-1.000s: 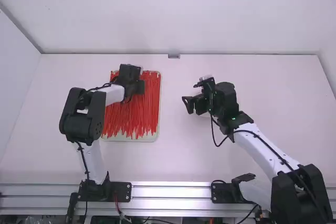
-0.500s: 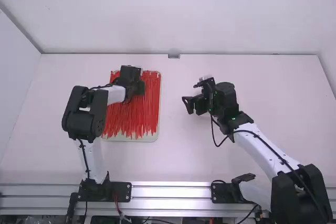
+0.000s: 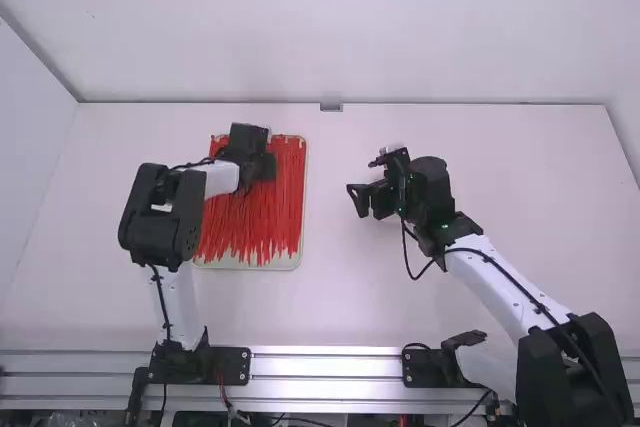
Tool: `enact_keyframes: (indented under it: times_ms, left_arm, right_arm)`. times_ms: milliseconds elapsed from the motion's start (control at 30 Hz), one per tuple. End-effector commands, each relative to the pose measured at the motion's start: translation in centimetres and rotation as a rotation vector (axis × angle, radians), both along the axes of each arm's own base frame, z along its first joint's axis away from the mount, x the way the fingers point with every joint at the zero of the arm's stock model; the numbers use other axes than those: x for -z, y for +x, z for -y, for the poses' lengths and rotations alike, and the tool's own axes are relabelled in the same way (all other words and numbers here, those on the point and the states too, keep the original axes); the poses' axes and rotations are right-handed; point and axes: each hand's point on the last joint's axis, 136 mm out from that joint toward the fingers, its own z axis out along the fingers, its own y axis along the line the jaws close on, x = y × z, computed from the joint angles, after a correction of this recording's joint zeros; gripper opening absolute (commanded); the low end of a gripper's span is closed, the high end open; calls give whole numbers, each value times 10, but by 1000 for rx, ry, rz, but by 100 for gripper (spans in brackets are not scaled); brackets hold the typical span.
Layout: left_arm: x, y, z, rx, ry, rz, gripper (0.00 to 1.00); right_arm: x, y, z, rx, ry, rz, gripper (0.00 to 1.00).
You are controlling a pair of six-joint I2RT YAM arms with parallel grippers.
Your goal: Fasten the cable tie
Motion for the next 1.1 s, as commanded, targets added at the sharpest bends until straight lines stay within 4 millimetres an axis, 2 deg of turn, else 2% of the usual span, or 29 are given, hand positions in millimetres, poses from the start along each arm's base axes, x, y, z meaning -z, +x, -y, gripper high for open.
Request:
enact_keyframes:
  times_ms: [0,100,300,833,900,1000,1067]
  left_arm:
    - [-10,7,4,-4,-3,19,18]
    - [-15,9,4,-3,-4,28,20]
    - [-12,6,4,-5,1,12,19]
    - [-14,7,3,-6,0,17,6]
    - [-18,7,3,-7,0,23,4]
    - [-34,11,-4,-58,9,56,2]
    - [-54,12,-4,-58,3,93,2]
  right_arm:
    - [-20,5,-2,0,20,42,98]
    - [-20,5,-2,0,20,42,98]
    - [-20,5,-2,0,20,42,98]
    - [-20,5,-2,0,20,42,98]
    - [-20,5,-2,0,20,42,98]
    - [-21,6,-2,0,21,44,98]
    - [-21,6,-3,0,21,46,98]
